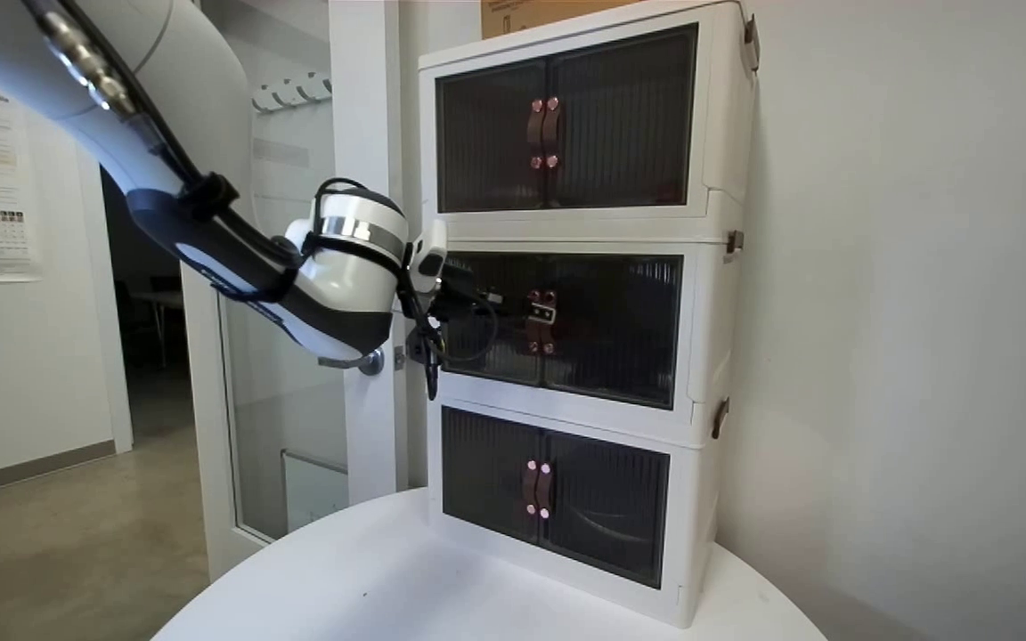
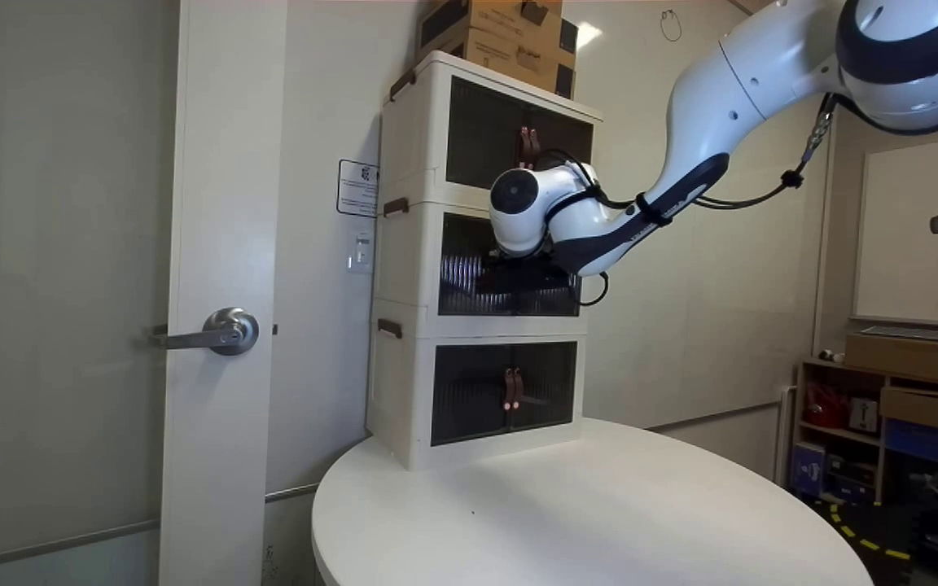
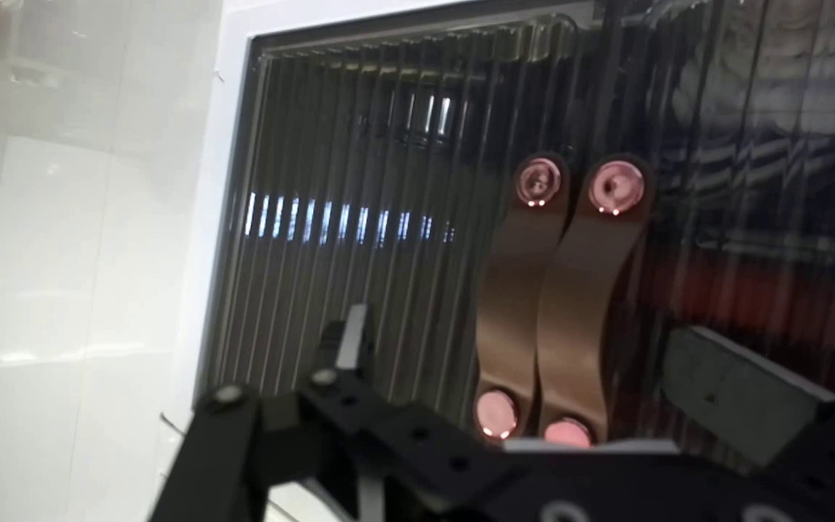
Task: Open the middle drawer.
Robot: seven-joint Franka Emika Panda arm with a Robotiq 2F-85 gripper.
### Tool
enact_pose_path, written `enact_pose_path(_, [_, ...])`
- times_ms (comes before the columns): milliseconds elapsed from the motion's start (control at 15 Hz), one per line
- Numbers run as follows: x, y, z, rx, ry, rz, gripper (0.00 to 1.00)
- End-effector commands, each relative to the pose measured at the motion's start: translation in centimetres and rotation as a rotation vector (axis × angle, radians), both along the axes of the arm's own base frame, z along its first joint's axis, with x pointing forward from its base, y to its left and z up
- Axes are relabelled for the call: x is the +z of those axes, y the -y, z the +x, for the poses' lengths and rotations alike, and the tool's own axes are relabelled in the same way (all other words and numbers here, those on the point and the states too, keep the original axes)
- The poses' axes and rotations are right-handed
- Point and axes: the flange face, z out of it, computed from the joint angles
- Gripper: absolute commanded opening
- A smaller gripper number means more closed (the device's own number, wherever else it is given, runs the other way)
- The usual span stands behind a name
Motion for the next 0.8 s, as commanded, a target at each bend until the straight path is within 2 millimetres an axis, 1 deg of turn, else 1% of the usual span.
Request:
enact_pose_path(0, [0.6, 0.5, 1.1, -0.01, -0.007, -0.018, 1.0])
enact_pose_path(400, [0.7, 2.2, -0.2, -0.039, -0.04, -0.02, 1.0])
enact_pose_path(600, [0.7, 4.0, -1.1, -0.079, -0.05, -0.021, 1.0])
enact_pose_path(733, [0.6, 4.6, -1.6, -0.097, -0.059, -0.021, 1.0])
